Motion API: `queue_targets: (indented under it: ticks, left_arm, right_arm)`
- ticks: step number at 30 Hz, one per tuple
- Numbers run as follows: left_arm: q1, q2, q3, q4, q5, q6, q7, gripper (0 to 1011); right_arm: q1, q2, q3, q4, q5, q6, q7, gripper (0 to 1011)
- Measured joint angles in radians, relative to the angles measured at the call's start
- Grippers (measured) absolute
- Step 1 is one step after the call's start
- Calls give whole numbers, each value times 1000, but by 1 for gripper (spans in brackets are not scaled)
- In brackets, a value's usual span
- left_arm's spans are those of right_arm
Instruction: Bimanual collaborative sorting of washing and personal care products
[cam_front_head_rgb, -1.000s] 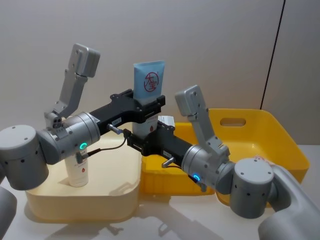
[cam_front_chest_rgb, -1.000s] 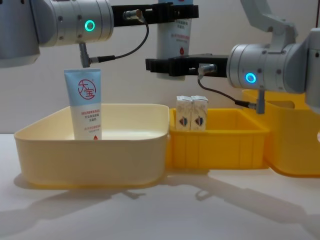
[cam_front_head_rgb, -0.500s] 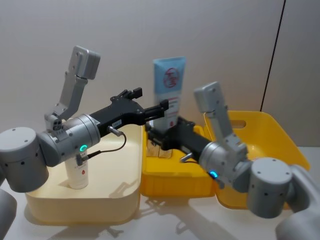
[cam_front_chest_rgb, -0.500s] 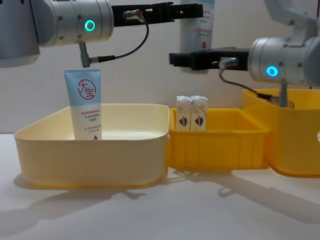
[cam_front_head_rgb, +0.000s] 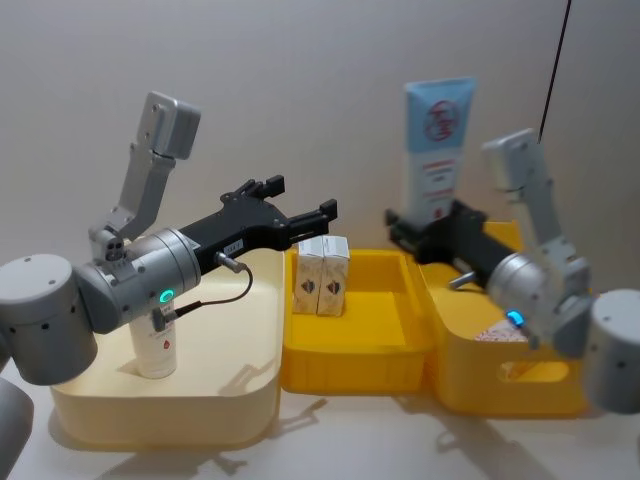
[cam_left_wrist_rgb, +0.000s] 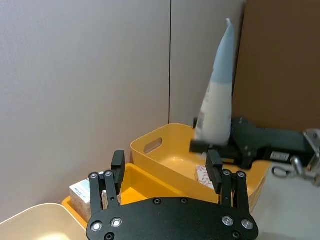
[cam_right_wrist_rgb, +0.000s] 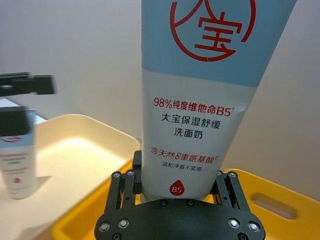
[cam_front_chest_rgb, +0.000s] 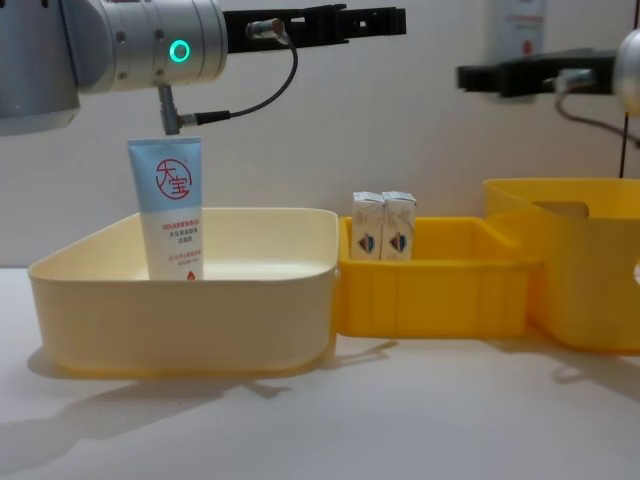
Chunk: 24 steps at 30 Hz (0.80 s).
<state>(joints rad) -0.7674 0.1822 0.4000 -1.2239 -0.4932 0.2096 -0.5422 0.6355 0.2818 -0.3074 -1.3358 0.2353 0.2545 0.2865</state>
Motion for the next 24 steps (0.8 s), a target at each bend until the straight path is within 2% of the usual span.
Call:
queue_targets:
  ticks: [2,7,11,16,17,24]
  left_arm:
    - [0,0,0,0,0,0,0,1003]
    - [0,0,0,0,0,0,0,1003]
    - [0,0,0,0,0,0,0,1003]
    - [0,0,0,0,0,0,0,1003]
    - [0,0,0,0,0,0,0,1002]
    - [0,0,0,0,0,0,0,1003]
  right_arm:
    - [2,7,4,-4,-4,6,-2,670]
    - [38,68,30,-22,-31,59,-10,670]
    - [64,95,37,-23,-45,100,-7,670]
    - [114,138,47,-18,-58,190,17,671]
    - [114,138,47,-18,-58,190,17,670]
    - [166,170,51,2,-61,309,57,670]
